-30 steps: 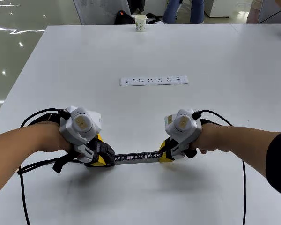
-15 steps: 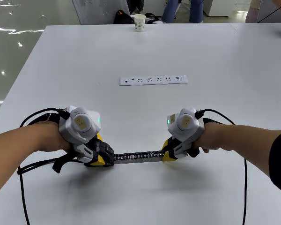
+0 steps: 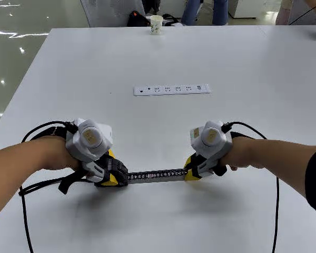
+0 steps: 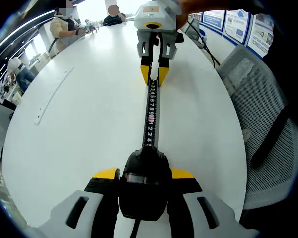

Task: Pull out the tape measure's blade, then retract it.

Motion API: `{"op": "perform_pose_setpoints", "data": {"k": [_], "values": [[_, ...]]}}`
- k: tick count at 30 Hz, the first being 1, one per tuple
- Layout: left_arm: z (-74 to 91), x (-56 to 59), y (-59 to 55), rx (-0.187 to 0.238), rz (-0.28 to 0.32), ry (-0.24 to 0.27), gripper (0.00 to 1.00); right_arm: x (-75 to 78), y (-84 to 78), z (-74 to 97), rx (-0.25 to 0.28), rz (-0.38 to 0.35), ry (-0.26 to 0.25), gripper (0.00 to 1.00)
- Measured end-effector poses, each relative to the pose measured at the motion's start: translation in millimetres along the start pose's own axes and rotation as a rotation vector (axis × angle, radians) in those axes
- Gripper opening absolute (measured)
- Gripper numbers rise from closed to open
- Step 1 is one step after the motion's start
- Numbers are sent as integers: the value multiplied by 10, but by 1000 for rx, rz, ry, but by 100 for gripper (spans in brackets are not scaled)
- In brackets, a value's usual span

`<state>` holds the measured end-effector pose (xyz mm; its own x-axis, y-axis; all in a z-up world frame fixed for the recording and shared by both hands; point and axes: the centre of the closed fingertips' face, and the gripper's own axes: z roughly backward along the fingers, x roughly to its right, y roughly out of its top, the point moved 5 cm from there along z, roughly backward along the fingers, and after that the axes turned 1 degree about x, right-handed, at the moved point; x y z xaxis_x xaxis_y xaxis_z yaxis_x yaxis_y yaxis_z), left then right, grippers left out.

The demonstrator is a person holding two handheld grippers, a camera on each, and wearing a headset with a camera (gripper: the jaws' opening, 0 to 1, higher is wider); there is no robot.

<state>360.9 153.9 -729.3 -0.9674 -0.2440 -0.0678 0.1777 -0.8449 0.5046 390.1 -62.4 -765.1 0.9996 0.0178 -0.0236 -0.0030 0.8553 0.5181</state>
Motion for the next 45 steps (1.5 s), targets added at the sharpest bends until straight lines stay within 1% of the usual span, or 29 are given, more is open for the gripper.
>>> {"op": "perform_pose_setpoints", "data": {"k": [28, 45], "values": [[-4, -2, -4, -1, 0, 0, 32, 20, -145, 94, -16, -10, -4, 10], [4, 15, 9, -6, -2, 3, 32, 32, -247, 162, -28, -13, -7, 10]]}}
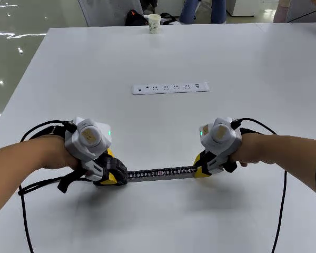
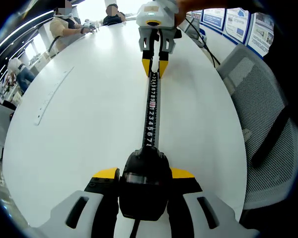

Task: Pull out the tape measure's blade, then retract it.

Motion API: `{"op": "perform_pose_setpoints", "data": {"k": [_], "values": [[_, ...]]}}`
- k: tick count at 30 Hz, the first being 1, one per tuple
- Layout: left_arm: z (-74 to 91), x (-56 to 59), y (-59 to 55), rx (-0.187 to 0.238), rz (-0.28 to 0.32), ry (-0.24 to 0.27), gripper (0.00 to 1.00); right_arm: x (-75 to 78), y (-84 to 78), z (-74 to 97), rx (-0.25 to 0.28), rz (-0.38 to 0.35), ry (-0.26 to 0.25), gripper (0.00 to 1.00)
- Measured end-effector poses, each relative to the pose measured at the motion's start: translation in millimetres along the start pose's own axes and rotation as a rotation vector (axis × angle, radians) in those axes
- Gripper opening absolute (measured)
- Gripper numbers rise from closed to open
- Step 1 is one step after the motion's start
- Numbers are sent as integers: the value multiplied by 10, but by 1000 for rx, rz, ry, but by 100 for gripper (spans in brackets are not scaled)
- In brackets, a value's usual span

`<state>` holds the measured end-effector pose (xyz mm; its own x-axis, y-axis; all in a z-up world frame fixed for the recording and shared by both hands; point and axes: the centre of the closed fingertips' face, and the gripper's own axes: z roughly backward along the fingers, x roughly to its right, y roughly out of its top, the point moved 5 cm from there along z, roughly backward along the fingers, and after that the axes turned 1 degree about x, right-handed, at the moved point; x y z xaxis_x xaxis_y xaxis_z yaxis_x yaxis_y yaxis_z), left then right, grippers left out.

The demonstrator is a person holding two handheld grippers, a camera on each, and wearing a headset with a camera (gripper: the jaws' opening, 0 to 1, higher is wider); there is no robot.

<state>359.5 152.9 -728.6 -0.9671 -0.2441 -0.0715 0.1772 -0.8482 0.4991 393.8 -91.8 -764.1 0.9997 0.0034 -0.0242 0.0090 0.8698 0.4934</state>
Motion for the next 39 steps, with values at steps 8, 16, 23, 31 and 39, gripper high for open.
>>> {"op": "perform_pose_setpoints", "data": {"k": [8, 16, 23, 31, 39], "values": [[-6, -7, 0, -3, -2, -2, 32, -2, -45, 29, -6, -2, -3, 10], [-12, -16, -3, -5, -3, -2, 32, 1, -92, 57, -6, -7, -5, 10], [-19, -22, -11, -6, -5, -1, 32, 2, -128, 76, -5, -14, -8, 10], [-21, -29, -16, -9, -8, -1, 32, -4, -160, 97, -10, -16, -11, 10], [-24, -32, -17, -10, -9, -1, 32, 7, -217, 130, -20, -19, -14, 10]]}}
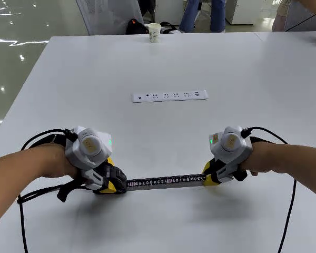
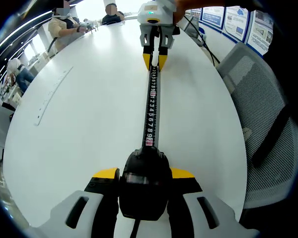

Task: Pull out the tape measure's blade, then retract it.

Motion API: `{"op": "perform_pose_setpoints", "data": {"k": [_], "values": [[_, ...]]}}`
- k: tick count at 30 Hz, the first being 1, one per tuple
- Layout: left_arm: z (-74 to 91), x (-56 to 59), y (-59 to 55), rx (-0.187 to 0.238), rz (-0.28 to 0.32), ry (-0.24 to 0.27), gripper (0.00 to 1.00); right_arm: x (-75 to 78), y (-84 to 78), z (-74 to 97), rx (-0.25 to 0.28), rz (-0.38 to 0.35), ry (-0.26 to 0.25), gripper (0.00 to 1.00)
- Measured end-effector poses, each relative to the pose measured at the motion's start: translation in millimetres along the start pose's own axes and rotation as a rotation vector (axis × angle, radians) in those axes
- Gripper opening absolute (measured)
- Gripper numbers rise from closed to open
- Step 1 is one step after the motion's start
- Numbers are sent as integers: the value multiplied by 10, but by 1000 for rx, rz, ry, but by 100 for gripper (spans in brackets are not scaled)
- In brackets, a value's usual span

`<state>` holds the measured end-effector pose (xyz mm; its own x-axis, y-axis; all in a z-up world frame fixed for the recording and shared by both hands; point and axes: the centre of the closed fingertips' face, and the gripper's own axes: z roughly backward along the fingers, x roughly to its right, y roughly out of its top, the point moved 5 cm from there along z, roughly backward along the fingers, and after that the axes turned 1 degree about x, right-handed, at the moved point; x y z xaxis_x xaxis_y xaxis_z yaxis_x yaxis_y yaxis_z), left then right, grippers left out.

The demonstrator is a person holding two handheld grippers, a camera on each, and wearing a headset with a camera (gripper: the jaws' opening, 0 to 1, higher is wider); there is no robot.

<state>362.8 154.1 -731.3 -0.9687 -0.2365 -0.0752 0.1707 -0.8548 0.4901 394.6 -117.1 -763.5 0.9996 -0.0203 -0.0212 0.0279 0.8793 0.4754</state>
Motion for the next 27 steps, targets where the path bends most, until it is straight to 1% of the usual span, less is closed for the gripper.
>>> {"op": "perform_pose_setpoints", "data": {"k": [12, 27], "values": [[-6, -5, -3, 1, 1, 1, 32, 11, -88, 47, -6, -9, -7, 10], [5, 21, 11, -3, 0, 3, 32, 5, -166, 99, -7, -26, -16, 10]]}}
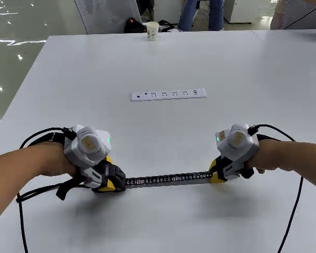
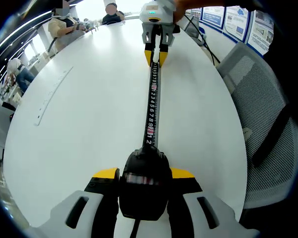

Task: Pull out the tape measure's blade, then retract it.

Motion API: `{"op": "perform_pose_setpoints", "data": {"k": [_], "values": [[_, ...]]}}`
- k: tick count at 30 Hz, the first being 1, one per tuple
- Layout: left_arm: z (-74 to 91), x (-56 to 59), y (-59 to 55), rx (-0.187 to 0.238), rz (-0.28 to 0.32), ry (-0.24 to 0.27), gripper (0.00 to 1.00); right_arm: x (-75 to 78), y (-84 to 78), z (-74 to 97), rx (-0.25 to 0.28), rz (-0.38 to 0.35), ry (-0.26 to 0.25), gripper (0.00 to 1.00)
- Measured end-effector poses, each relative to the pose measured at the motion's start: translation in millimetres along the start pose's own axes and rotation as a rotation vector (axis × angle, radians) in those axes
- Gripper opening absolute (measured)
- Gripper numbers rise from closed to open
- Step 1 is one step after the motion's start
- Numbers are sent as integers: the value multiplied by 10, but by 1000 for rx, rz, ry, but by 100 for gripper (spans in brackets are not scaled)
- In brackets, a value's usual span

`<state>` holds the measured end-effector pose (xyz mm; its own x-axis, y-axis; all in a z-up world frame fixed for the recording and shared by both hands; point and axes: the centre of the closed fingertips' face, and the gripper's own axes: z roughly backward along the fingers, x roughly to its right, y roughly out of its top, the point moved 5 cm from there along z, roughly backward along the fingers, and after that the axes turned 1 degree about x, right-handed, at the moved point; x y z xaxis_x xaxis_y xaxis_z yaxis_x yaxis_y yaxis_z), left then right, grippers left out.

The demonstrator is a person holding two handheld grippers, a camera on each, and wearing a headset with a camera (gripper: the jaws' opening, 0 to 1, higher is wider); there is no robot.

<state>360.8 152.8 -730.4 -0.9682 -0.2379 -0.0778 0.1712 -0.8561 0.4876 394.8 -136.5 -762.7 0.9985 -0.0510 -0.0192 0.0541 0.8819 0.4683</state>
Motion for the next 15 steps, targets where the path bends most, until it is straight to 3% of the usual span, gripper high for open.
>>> {"op": "perform_pose_setpoints", "data": {"k": [15], "values": [[18, 18, 7, 0, 0, 1, 32, 4, -3, -6, 4, -2, 2, 10]]}}
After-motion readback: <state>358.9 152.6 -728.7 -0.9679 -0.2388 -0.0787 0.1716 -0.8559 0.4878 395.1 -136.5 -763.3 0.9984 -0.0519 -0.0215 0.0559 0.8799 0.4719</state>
